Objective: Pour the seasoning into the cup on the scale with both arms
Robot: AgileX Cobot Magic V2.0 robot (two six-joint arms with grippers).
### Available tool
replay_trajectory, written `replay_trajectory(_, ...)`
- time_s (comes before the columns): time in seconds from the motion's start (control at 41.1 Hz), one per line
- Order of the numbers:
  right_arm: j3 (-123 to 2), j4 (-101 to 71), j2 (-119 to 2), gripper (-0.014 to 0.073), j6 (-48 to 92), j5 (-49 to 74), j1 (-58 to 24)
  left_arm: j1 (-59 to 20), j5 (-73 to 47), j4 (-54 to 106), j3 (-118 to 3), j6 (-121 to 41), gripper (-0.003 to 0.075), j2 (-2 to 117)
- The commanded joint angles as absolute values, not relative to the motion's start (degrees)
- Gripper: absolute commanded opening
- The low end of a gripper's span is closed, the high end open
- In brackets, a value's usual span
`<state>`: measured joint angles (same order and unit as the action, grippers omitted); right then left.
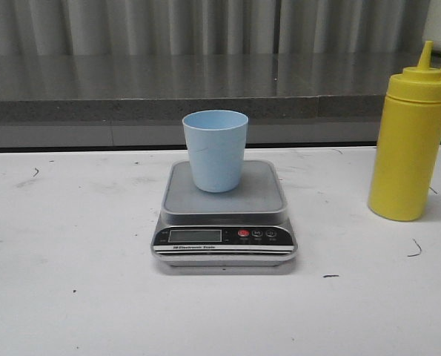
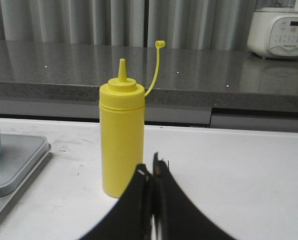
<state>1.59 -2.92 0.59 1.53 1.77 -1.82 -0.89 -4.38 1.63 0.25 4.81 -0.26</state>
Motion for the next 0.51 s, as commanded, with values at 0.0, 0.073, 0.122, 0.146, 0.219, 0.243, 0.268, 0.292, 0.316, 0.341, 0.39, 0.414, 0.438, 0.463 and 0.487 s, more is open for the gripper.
replay_trajectory(0.0,1.23,0.79,1.55,-0.0067,-1.41,-4.54,-1.76,-1.48,0.61,2.07,1.62,5.06,-0.0020,-1.22)
replay_trajectory(0.073,1.23,1.99,1.55,-0.0067,-5.88,-5.03,-0.91,-1.48,0.61,2.07,1.62,5.06,-0.0020,-1.22)
replay_trajectory(0.122,1.23,2.97,1.55,-0.0067,-6.36,-5.21,-0.17,-1.48,0.61,2.07,1.62,5.06,-0.0020,-1.22)
replay_trajectory(0.146,1.23,2.98,1.55,-0.0067,-6.36,-5.21,0.17,-1.48,0.61,2.07,1.62,5.06,-0.0020,-1.22)
replay_trajectory(0.219,1.23,2.98,1.55,-0.0067,-6.36,-5.15,0.65,-1.48,0.61,2.07,1.62,5.06,-0.0020,-1.22)
replay_trajectory(0.243,1.23,2.98,1.55,-0.0067,-6.36,-5.03,0.62,-1.48,0.61,2.07,1.62,5.06,-0.0020,-1.22)
replay_trajectory(0.268,1.23,2.98,1.55,-0.0067,-6.36,-5.03,0.62,-1.48,0.61,2.07,1.62,5.06,-0.0020,-1.22)
replay_trajectory(0.292,1.23,2.98,1.55,-0.0067,-6.36,-5.03,0.62,-1.48,0.61,2.07,1.62,5.06,-0.0020,-1.22)
replay_trajectory(0.316,1.23,2.98,1.55,-0.0067,-6.36,-5.03,0.62,-1.48,0.61,2.07,1.62,5.06,-0.0020,-1.22)
replay_trajectory(0.341,1.23,2.98,1.55,-0.0067,-6.36,-5.03,0.62,-1.48,0.61,2.07,1.62,5.06,-0.0020,-1.22)
replay_trajectory(0.39,1.23,2.98,1.55,-0.0067,-6.36,-5.03,0.62,-1.48,0.61,2.07,1.62,5.06,-0.0020,-1.22)
replay_trajectory(0.414,1.23,2.98,1.55,-0.0067,-6.36,-5.03,0.62,-1.48,0.61,2.07,1.62,5.06,-0.0020,-1.22)
replay_trajectory(0.438,1.23,2.98,1.55,-0.0067,-6.36,-5.03,0.62,-1.48,0.61,2.07,1.62,5.06,-0.0020,-1.22)
replay_trajectory(0.463,1.23,2.98,1.55,-0.0067,-6.36,-5.03,0.62,-1.48,0.61,2.07,1.62,5.06,-0.0020,-1.22)
replay_trajectory(0.487,1.23,2.98,1.55,-0.0067,-6.36,-5.03,0.62,-1.48,0.61,2.07,1.62,5.06,-0.0020,-1.22)
